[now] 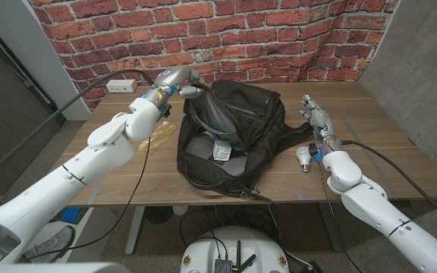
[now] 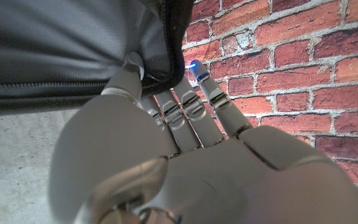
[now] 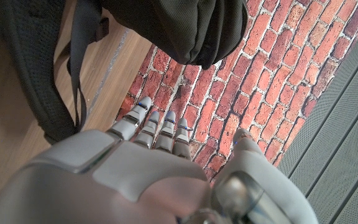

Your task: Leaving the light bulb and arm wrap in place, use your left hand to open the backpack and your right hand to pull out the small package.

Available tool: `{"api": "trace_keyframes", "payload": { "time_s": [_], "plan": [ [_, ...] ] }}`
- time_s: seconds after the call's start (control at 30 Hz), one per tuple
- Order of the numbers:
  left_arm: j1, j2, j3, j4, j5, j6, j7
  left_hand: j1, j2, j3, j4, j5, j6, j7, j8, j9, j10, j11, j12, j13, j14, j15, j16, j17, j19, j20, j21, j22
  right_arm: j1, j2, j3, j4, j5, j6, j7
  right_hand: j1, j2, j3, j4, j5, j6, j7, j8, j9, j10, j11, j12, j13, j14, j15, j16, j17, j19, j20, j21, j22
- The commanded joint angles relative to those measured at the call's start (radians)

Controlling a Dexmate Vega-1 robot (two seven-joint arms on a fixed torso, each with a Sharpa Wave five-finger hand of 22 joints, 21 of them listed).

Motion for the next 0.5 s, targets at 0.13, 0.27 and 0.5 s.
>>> {"api": "trace_keyframes", "payload": {
  "time_s": [0.13, 0.27, 0.5],
  "plan": [
    [-0.080, -0.053, 0.035, -0.004, -0.132, 0.125, -0.060, -0.001, 0.010, 0.024, 0.016, 0.007, 0.029, 0.032, 0.003, 0.017, 0.017, -0.010, 0.003, 0.003, 0.015, -0.012, 0.003, 0.003, 0.014, -0.129, 0.005, 0.004, -0.080, -0.011, 0.029, -0.081, -0.048, -0.021, -0.046, 0.016, 0.036, 0.003, -0.009, -0.002, 0.004, -0.003, 0.001, 0.002, 0.008, 0.000, 0.001, 0.004, 0.008, -0.050, 0.007, 0.002, 0.013, -0.041, 0.006, 0.003],
    [-0.102, -0.056, 0.047, -0.005, -0.165, 0.149, -0.073, 0.000, 0.009, 0.025, 0.016, 0.008, 0.029, 0.033, 0.002, 0.017, 0.018, -0.010, 0.003, 0.003, 0.018, -0.012, 0.003, 0.003, 0.016, -0.128, 0.005, 0.004, -0.105, -0.018, 0.037, -0.107, -0.065, -0.033, -0.058, 0.018, 0.035, 0.003, -0.011, -0.002, 0.004, -0.003, 0.001, 0.002, 0.009, 0.001, 0.002, 0.004, 0.009, -0.049, 0.007, 0.001, 0.013, -0.041, 0.006, 0.003],
    [-0.146, -0.061, 0.071, 0.002, -0.215, 0.173, -0.090, 0.001, 0.007, 0.027, 0.015, 0.008, 0.028, 0.038, 0.002, 0.017, 0.021, -0.010, 0.003, 0.003, 0.021, -0.012, 0.002, 0.003, 0.021, -0.128, 0.007, 0.004, -0.153, -0.023, 0.045, -0.155, -0.120, -0.046, -0.093, 0.021, 0.034, 0.004, -0.014, -0.003, 0.005, -0.003, 0.001, 0.002, 0.013, -0.001, 0.003, 0.004, 0.017, -0.054, 0.011, 0.000, 0.018, -0.042, 0.007, 0.003]
  ]
}}
